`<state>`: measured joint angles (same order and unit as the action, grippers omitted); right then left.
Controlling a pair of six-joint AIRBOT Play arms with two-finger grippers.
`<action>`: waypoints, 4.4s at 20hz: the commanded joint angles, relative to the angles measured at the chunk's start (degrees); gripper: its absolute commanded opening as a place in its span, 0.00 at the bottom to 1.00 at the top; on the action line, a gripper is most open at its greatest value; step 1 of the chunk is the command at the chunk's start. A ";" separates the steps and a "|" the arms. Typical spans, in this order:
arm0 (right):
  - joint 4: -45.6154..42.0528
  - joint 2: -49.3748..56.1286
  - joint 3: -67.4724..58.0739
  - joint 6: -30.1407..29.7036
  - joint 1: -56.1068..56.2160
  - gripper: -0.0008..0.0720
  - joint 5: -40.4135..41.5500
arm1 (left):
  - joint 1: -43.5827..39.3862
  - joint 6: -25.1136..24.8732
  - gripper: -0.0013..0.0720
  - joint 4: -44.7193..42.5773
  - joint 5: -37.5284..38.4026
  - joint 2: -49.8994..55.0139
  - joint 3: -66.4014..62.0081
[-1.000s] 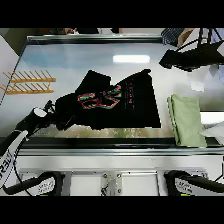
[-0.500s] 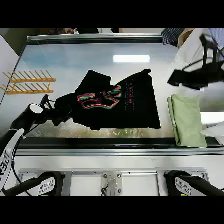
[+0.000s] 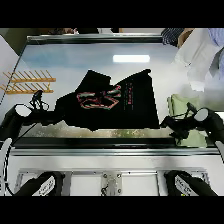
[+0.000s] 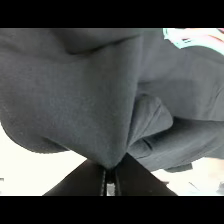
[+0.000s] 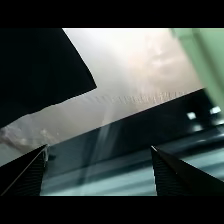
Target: Fold the clothes and pants, and hang the long-sleeved shirts on hangers.
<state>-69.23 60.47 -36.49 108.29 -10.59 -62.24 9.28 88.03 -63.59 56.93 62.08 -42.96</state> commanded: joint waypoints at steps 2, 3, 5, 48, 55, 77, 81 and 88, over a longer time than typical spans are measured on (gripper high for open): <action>10.01 0.44 9.38 2.14 2.08 0.99 18.80 | 0.11 -0.63 0.04 -2.45 1.18 -2.12 -0.04; 10.67 1.11 9.38 2.14 3.43 0.99 21.14 | 0.11 -0.63 0.04 -2.47 1.29 -2.05 -0.04; 13.16 3.26 9.38 2.12 6.97 0.99 25.46 | 0.11 -0.63 0.04 -2.47 1.31 -2.08 -0.04; -10.03 25.18 -59.30 -14.01 9.97 0.03 -10.19 | 7.26 -0.37 0.04 3.63 21.40 14.95 -40.48; -2.21 39.32 -59.30 -13.81 10.01 0.03 9.20 | 2.32 -3.67 0.04 3.65 7.15 34.73 -44.76; -11.06 24.59 -28.92 -13.94 12.57 0.03 10.91 | 4.70 -11.82 0.04 3.61 -0.17 25.35 -19.54; -10.47 24.68 -27.39 -14.01 13.86 0.03 8.90 | 4.70 -11.80 0.04 3.56 -0.48 25.38 -16.87; -8.20 20.63 -27.96 -14.03 13.55 0.79 6.38 | 5.92 -11.19 0.85 3.61 1.92 21.90 -19.71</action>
<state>-78.06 83.64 -64.18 94.26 3.25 -54.81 14.37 76.23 -59.99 57.39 86.13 -61.12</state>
